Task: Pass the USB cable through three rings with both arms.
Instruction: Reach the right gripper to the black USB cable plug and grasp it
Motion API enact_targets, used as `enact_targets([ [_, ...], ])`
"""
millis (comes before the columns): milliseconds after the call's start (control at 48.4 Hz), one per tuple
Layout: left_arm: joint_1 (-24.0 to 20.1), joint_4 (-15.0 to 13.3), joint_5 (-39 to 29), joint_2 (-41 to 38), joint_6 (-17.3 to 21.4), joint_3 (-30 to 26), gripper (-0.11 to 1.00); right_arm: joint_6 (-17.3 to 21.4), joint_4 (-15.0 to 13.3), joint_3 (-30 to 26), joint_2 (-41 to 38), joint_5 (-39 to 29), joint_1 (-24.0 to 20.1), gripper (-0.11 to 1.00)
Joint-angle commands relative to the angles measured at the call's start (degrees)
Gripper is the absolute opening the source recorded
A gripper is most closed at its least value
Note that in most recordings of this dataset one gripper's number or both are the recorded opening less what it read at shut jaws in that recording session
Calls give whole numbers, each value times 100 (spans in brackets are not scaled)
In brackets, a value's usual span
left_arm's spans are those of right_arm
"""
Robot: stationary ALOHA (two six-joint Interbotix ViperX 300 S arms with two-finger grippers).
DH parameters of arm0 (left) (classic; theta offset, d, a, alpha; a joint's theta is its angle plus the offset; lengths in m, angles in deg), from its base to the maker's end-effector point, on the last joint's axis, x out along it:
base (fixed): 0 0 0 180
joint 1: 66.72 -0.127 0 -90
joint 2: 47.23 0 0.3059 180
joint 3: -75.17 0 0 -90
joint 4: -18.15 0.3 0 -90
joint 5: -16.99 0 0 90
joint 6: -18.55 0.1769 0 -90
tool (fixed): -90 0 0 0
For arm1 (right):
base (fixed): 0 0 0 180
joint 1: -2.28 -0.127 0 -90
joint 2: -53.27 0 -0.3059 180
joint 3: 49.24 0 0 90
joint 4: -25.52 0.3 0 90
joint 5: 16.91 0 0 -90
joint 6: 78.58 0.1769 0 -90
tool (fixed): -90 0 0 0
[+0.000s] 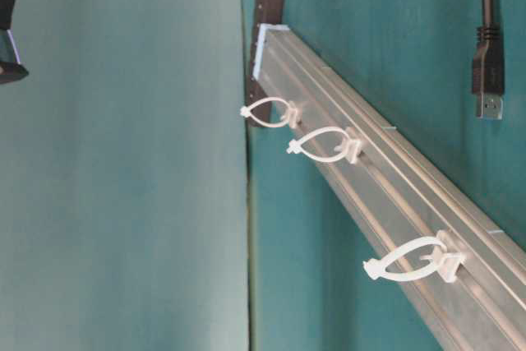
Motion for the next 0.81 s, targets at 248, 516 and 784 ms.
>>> enact_targets([
  [248,-35,18,18,26,0,-141,-1,18,-141,-35,-290,316,-114,87],
  [516,-35,18,-334,88,-9,-132,-1,-53,-132,-26,-914,1055,-352,87],
  [784,-35,18,-554,308,44,-97,-1,-35,-141,-26,-1310,1345,-527,87],
])
